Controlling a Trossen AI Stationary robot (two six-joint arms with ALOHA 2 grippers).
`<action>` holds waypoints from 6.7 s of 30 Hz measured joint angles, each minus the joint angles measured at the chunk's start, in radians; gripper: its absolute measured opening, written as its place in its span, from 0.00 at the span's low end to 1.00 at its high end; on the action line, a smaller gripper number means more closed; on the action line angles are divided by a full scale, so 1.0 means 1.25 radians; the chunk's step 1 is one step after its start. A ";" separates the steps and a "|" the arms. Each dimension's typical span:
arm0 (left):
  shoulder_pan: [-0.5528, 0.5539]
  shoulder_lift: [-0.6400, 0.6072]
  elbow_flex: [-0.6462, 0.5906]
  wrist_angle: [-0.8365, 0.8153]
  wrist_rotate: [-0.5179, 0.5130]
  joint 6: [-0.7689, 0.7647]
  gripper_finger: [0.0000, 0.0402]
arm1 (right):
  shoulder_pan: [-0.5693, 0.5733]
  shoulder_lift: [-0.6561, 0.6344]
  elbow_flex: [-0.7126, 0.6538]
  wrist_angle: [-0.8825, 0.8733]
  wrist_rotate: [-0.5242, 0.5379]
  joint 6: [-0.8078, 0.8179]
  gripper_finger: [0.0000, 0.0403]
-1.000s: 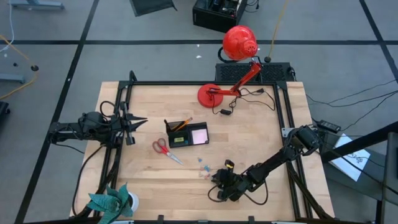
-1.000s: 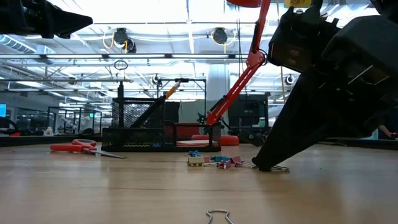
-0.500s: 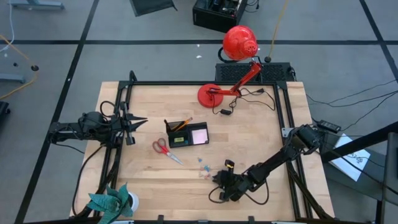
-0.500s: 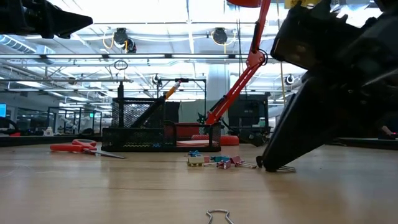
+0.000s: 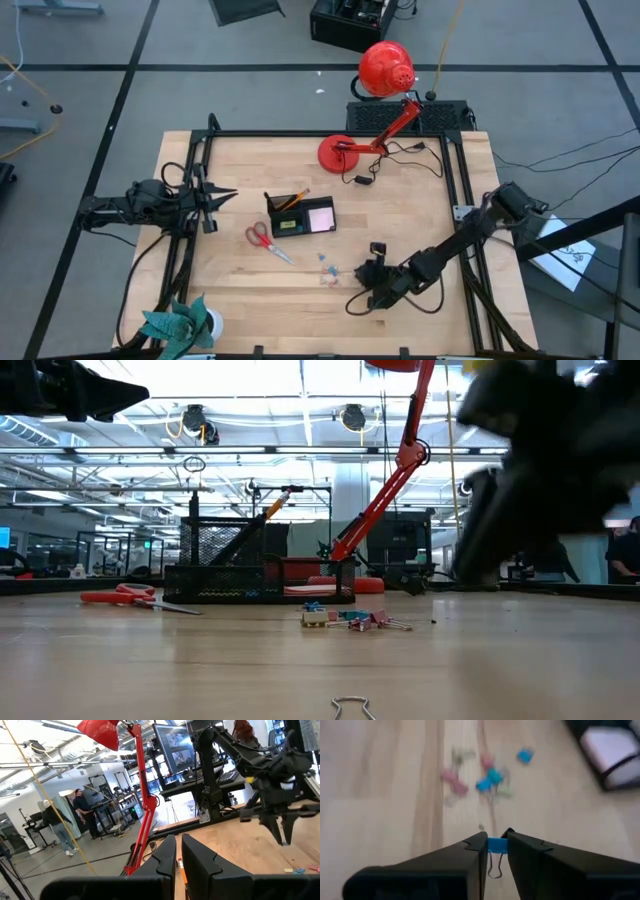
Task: Pick and place office supplies into organizer
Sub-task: Put the blue binder clip into the mesh desk organizer
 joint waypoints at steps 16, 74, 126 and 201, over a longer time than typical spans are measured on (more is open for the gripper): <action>0.000 0.000 0.000 0.001 0.000 0.004 0.09 | -0.118 -0.059 0.002 0.133 -0.029 -0.195 0.13; 0.000 0.000 0.000 0.005 0.000 0.021 0.09 | -0.350 0.213 0.355 0.230 -0.155 -0.483 0.44; 0.000 0.000 0.000 0.005 -0.008 0.008 0.09 | -0.117 0.059 -0.022 0.361 -0.110 -0.265 0.00; 0.000 0.000 0.000 0.004 -0.015 0.009 0.09 | -0.211 0.184 0.064 0.428 -0.142 -0.185 0.25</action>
